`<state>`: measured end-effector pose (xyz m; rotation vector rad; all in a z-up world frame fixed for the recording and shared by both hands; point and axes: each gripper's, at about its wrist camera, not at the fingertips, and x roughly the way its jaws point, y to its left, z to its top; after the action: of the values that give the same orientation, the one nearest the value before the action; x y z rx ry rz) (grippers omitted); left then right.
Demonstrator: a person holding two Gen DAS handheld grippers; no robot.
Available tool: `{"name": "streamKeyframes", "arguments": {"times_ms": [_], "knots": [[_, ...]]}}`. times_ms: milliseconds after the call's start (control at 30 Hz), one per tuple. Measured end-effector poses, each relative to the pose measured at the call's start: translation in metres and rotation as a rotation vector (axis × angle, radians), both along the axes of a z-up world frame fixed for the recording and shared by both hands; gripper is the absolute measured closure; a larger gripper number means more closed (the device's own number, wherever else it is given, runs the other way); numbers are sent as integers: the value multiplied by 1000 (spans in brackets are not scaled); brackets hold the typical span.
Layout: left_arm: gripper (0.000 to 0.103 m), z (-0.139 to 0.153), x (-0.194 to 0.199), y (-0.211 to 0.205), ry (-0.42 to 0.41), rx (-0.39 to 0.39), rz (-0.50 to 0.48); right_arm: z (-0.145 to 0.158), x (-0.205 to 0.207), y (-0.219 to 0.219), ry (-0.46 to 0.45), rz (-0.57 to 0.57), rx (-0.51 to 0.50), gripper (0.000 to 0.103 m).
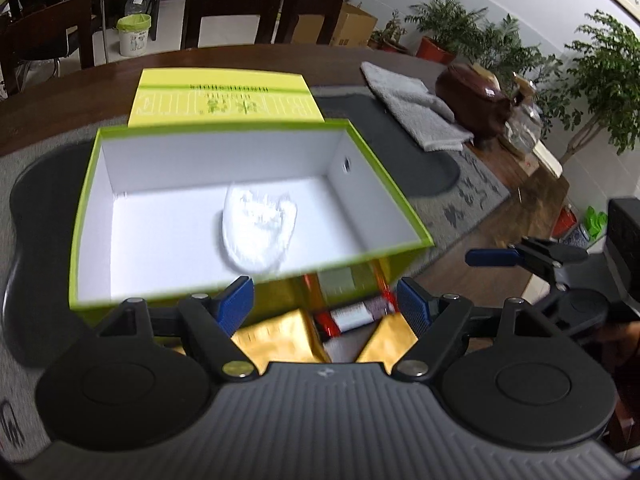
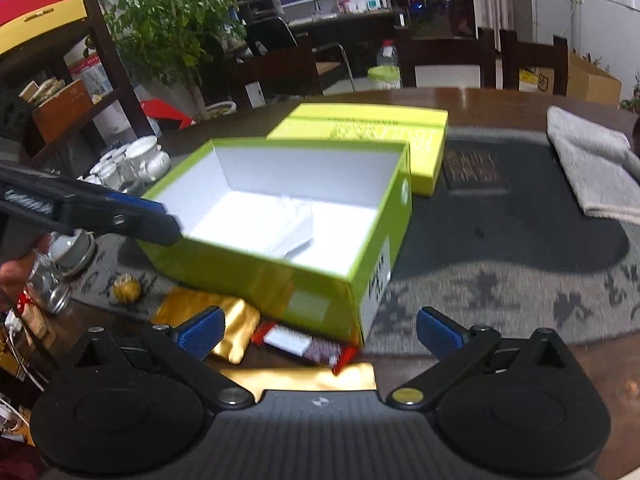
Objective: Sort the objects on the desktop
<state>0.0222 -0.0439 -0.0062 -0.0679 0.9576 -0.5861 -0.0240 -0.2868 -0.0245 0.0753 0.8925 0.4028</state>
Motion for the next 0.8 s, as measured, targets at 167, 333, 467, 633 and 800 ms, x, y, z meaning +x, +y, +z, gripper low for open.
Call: {"name": "streamKeyframes", "arguments": {"times_ms": [167, 333, 467, 633, 800], "knots": [[21, -17, -30, -4, 38, 8, -40, -21, -14, -4, 53, -6, -4, 0], [20, -44, -48, -14, 114, 35, -79, -41, -22, -6, 99, -15, 7, 0], [20, -63, -54, -22, 155, 61, -103, -51, -20, -8, 124, -27, 37, 0], [20, -73, -56, -32, 165, 62, -135, -62, -15, -4, 156, -37, 60, 0], [20, -82, -53, -39, 176, 73, -154, -70, -13, 0, 186, -46, 69, 0]]}}
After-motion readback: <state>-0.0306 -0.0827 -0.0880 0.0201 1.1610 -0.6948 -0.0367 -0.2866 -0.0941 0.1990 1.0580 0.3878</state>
